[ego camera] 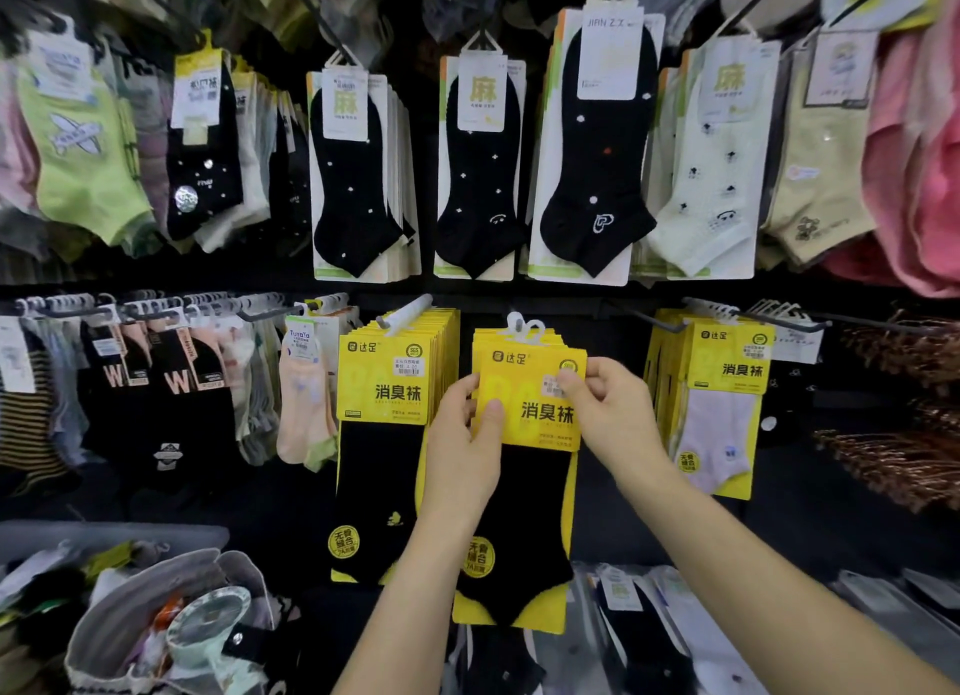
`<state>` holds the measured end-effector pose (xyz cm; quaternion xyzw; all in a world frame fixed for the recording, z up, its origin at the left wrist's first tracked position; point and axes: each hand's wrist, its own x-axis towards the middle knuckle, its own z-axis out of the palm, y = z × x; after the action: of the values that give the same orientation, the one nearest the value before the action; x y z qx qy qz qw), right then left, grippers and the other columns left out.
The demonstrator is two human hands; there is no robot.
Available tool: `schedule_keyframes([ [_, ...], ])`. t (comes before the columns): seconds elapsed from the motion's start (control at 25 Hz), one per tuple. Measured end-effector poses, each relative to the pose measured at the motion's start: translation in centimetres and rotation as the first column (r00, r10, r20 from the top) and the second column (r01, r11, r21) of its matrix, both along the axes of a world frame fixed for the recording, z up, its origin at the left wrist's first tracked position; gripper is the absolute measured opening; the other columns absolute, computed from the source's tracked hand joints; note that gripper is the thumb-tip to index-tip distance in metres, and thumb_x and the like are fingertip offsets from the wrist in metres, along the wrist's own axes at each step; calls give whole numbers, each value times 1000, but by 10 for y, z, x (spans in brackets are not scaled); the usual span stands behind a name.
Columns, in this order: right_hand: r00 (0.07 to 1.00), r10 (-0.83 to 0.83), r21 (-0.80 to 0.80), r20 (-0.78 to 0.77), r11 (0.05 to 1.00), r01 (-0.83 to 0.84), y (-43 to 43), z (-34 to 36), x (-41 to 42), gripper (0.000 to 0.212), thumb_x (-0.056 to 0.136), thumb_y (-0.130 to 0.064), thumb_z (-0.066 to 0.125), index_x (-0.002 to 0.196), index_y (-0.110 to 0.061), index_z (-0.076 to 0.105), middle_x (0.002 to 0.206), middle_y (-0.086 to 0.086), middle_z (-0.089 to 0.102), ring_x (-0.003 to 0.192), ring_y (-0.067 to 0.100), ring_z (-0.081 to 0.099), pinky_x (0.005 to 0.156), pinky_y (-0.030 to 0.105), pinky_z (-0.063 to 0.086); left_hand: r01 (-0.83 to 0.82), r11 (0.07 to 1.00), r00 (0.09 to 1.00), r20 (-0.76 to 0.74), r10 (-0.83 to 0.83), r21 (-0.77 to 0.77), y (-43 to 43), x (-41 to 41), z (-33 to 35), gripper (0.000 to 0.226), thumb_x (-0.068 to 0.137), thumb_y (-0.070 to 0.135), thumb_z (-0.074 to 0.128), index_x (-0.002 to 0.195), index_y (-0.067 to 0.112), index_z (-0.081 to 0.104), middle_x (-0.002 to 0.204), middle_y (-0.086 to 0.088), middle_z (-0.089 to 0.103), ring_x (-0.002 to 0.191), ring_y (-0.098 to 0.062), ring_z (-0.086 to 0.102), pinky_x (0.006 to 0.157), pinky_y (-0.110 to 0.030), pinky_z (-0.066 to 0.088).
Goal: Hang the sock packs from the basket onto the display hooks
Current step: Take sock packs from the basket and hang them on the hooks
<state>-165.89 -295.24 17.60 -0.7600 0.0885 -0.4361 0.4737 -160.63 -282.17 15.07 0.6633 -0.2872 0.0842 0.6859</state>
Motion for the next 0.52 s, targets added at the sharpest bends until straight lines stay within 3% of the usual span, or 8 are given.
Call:
schedule_keyframes([
  [0.16,999,-10,39,-47,999,12,-6,15,8,10,92,-24,55,83,-22,60,82,3,72,79,20,69,76,45,56,39,999,999,8,-39,0,-2,4,-1,42,93,20,52,134,27,41,113,4,62,101,-7,62,78,-19,52],
  [0.32,992,-44,6,-118,999,45,-4,17,14,14,91,-27,57,83,-16,63,79,8,72,80,28,69,76,48,56,-4,1000,1000,-14,4,-10,-3,7,-4,37,92,22,54,128,27,44,102,9,64,79,1,65,62,-14,52],
  [0.52,982,-95,-66,-163,994,85,-6,7,17,27,88,-38,59,87,-11,63,80,8,71,77,26,67,68,41,56,-102,995,995,-4,102,5,-6,10,-10,32,91,21,56,119,31,45,104,6,61,86,-10,64,72,-32,57],
])
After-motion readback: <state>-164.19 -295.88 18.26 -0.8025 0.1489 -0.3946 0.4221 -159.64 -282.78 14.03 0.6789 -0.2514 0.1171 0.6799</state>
